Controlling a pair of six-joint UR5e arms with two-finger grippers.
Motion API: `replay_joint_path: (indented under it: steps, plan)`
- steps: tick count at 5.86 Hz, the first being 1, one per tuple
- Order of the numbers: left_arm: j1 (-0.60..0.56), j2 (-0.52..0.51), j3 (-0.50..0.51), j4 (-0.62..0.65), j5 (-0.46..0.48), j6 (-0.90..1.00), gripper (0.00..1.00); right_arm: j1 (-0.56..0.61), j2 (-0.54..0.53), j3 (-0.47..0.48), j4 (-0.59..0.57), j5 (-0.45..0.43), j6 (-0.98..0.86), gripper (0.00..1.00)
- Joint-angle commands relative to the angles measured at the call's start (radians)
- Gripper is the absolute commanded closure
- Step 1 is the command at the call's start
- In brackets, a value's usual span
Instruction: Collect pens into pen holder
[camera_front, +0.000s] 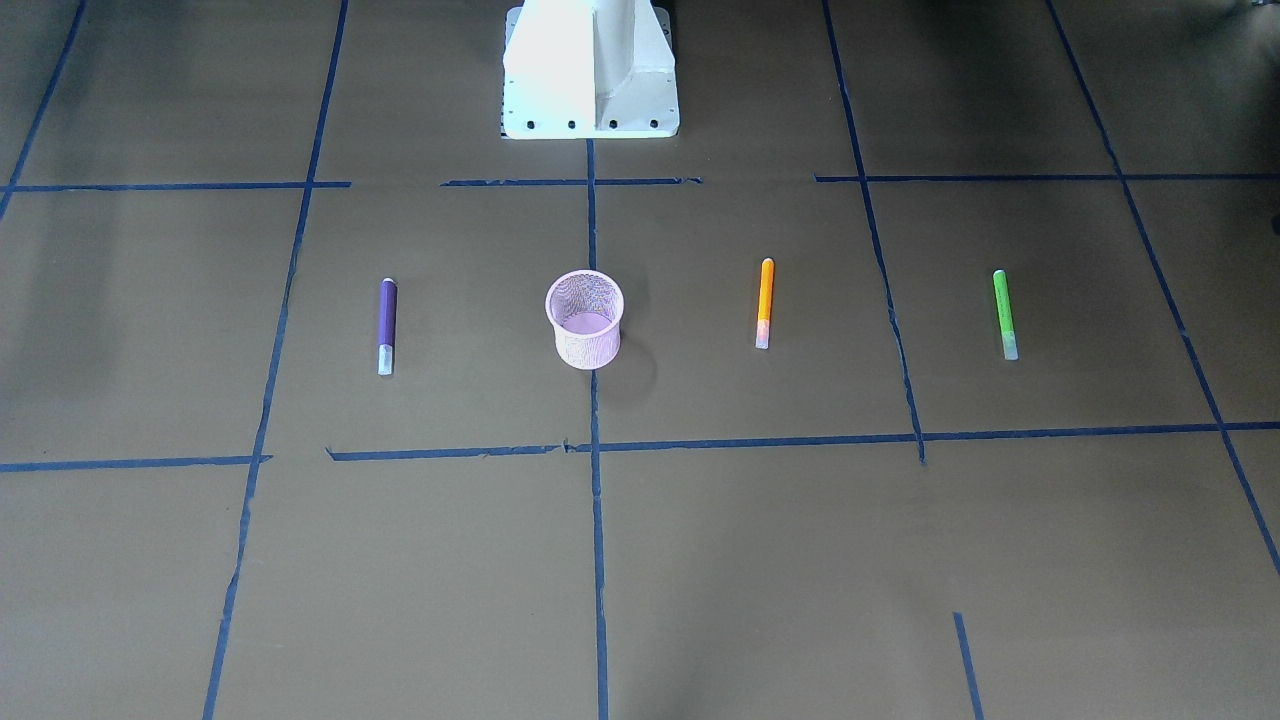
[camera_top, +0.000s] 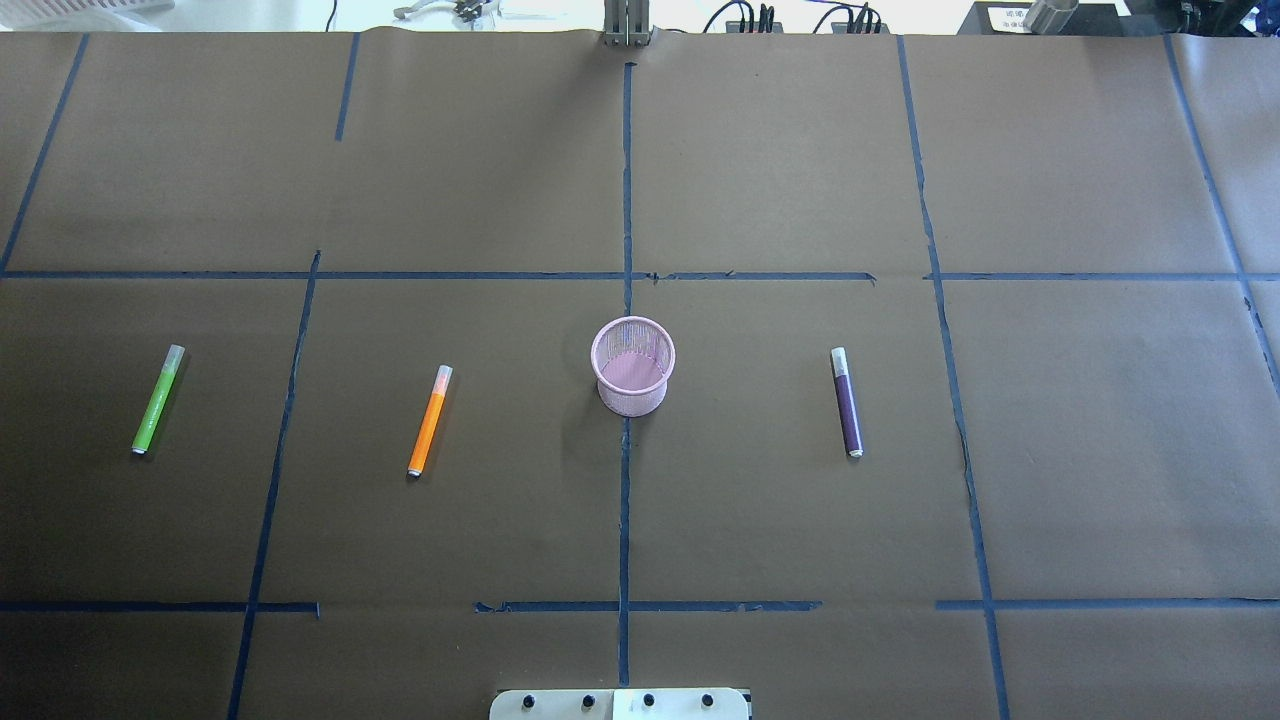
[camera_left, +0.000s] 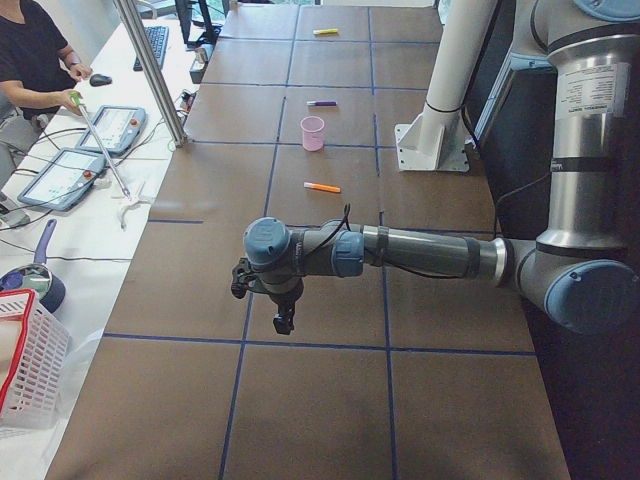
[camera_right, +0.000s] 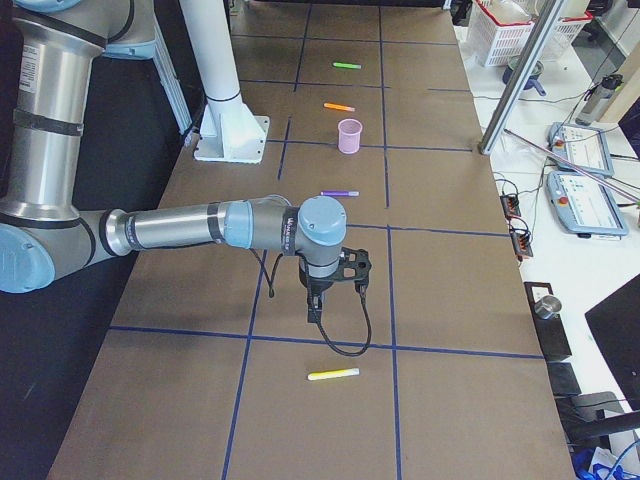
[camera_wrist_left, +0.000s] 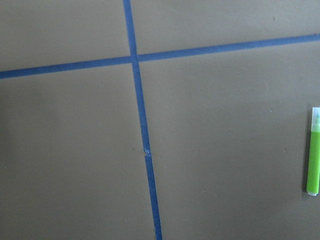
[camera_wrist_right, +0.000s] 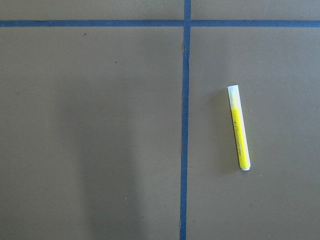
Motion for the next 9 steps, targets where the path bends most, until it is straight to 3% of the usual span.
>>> replay_joint_path:
  steps: [1, 4, 9]
  plan:
    - [-0.007, 0.007, -0.022, -0.002, 0.015, 0.001, 0.00, 0.001, -0.006, -0.006, 0.000, 0.001, 0.001, 0.00]
    - [-0.007, 0.003, -0.022, -0.003, 0.096, 0.001, 0.00, -0.001, -0.002, -0.026, 0.041, -0.003, 0.002, 0.00]
    - [-0.009, 0.015, -0.058, -0.017, 0.080, 0.001, 0.00, -0.001, -0.002, -0.034, 0.041, 0.004, 0.008, 0.00]
